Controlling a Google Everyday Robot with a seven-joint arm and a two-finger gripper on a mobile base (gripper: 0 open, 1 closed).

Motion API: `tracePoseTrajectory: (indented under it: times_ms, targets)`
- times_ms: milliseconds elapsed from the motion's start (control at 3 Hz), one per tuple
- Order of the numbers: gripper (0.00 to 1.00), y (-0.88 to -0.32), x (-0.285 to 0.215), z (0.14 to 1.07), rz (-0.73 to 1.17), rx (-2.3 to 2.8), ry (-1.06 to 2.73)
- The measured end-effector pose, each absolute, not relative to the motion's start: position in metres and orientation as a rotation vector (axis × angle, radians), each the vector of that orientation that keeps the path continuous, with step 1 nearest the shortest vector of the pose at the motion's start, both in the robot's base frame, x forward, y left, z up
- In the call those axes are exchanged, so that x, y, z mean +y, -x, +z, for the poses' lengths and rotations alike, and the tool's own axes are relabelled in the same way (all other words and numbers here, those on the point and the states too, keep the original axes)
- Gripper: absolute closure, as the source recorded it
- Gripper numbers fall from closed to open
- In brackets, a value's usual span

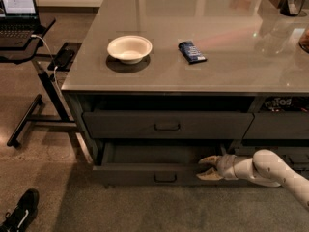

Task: Open middle drawer

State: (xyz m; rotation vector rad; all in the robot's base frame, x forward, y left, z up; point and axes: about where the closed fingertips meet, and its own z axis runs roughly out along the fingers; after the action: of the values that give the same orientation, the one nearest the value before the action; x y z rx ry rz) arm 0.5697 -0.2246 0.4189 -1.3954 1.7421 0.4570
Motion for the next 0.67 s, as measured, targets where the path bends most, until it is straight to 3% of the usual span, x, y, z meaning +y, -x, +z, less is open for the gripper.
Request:
tracePoseTrajectory:
  times_ms: [333, 667]
  targets:
    - [0.36, -0.5697, -0.2233, 0.4179, 0.466, 1.743, 1.4]
    - [0.21, -0.5615, -0.2277, 0.4108, 0.487, 1.74, 1.405]
